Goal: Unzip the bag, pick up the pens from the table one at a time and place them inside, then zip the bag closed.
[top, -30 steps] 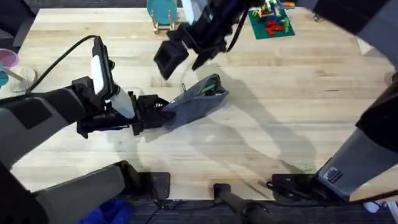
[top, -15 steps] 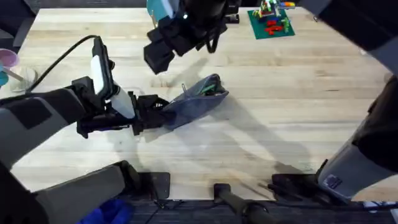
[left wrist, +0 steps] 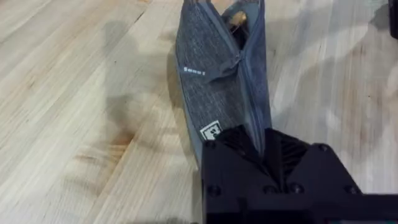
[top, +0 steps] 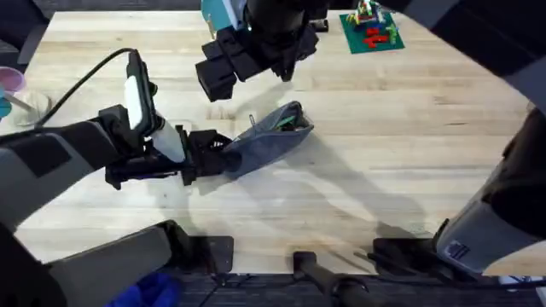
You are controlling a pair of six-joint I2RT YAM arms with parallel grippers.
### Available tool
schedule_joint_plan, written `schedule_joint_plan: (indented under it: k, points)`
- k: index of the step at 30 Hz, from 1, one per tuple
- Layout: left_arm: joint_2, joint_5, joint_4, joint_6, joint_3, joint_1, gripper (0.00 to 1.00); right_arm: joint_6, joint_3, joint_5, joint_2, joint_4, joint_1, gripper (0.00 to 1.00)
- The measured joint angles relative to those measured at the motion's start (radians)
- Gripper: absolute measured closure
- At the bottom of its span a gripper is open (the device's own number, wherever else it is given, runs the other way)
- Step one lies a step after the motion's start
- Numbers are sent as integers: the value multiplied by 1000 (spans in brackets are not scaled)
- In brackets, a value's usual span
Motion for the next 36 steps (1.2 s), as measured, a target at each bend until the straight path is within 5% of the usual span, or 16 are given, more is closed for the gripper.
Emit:
schedule_joint_plan:
  k: [21, 36]
  points:
    - [0, 0, 0, 0, 0, 0, 961, 121, -2, 6, 70, -44, 33, 5]
    - [0, 0, 0, 0, 0, 0, 961, 153, -150, 0, 77, 50, 37, 5]
